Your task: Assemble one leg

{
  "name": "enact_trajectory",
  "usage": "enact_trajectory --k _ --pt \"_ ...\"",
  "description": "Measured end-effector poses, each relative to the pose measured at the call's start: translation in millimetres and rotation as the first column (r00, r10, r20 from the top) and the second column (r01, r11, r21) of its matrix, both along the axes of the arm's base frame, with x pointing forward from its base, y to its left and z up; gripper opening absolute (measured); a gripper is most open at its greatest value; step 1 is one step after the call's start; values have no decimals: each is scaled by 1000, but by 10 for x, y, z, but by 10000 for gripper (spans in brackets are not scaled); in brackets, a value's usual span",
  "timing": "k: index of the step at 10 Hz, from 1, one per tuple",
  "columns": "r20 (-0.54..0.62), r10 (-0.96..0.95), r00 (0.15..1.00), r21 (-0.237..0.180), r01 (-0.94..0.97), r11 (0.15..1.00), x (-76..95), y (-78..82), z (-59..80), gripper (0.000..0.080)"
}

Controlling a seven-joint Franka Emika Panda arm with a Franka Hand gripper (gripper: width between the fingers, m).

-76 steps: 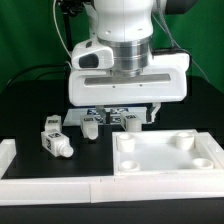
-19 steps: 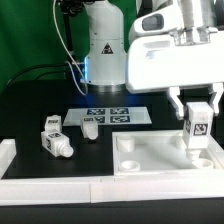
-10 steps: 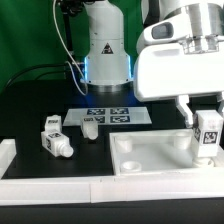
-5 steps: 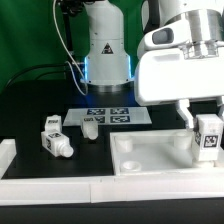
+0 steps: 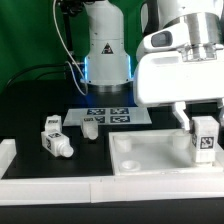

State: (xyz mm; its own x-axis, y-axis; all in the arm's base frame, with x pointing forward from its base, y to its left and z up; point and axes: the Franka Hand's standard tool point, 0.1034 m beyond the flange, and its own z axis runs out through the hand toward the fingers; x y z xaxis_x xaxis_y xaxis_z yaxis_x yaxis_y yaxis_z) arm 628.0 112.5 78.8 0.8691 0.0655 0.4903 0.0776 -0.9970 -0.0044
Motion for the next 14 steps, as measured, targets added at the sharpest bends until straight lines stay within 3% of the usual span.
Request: enact_trajectory --k 1,2,3,6,10,12,14 --pt "-86 0 996 -3 0 1000 -27 15 -9 570" --pt "-118 -6 993 -1 6 1000 18 29 54 570" --pt "-197 -7 980 -6 6 1000 18 25 47 633" --pt "-431 -45 901 -12 44 999 11 43 121 649" --pt "-672 -62 738 -43 45 998 -74 -90 59 648" --pt "-682 -120 721 -54 114 992 52 -147 67 648" --pt "-605 -149 782 -36 160 987 197 -2 59 648"
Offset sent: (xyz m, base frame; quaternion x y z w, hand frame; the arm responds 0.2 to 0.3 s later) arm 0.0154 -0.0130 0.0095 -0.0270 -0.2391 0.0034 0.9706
